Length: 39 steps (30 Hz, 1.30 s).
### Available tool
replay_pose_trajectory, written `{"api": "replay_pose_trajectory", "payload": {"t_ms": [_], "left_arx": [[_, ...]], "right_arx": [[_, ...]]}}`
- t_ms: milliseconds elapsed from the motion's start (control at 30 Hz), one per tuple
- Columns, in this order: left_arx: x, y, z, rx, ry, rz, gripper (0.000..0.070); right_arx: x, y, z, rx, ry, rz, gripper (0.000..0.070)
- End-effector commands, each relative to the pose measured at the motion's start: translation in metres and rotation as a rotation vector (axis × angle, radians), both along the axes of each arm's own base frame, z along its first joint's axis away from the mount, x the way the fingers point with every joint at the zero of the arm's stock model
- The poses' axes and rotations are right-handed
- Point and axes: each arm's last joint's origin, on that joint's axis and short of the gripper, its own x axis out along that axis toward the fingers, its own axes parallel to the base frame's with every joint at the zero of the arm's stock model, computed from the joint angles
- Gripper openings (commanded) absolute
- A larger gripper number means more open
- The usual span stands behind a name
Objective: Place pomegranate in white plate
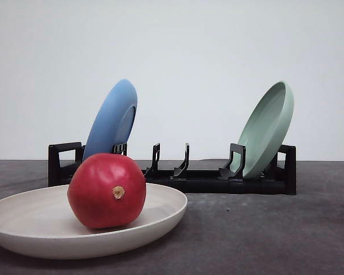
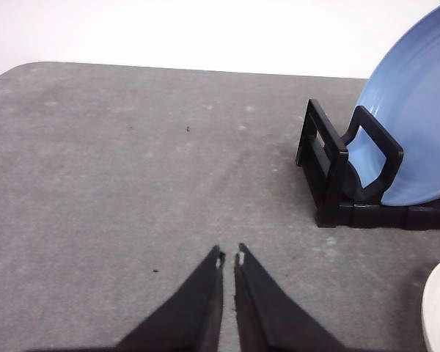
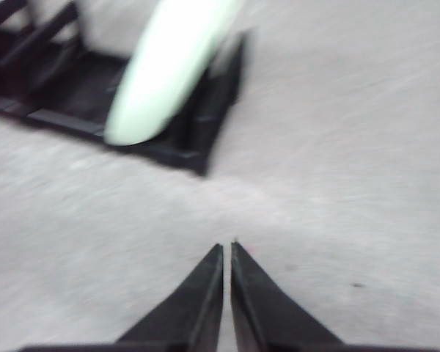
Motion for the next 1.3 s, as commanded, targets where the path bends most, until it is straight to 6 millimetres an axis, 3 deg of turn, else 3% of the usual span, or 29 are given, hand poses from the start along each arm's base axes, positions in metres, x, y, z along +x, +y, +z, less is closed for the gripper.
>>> {"api": "replay_pose_trajectory", "payload": {"t_ms": [0,200,533,1267], "left_arx": [[0.0,0.0,-0.004,0.01,0.012,0.0,0.0006],[0.0,0.0,-0.004,0.01,0.012,0.0,0.0006],[0.0,0.0,-0.004,0.01,0.012,0.0,0.0006],[0.0,0.0,-0.004,0.01,0.012,0.0,0.0006]], "right_arx": [[-0.006,-0.004,-0.008,-0.006,-0.063,-0.017,0.0011],[-0.025,-0.016,-0.038,0.042,-0.208,-0.116,0.0011],[-0.035,-0.024,-0.076,0.1,-0.309,-0.205,0.0011],[-0.038,-0.025,-0.074,0.101,-0.338,-0.21,0.0011]]}}
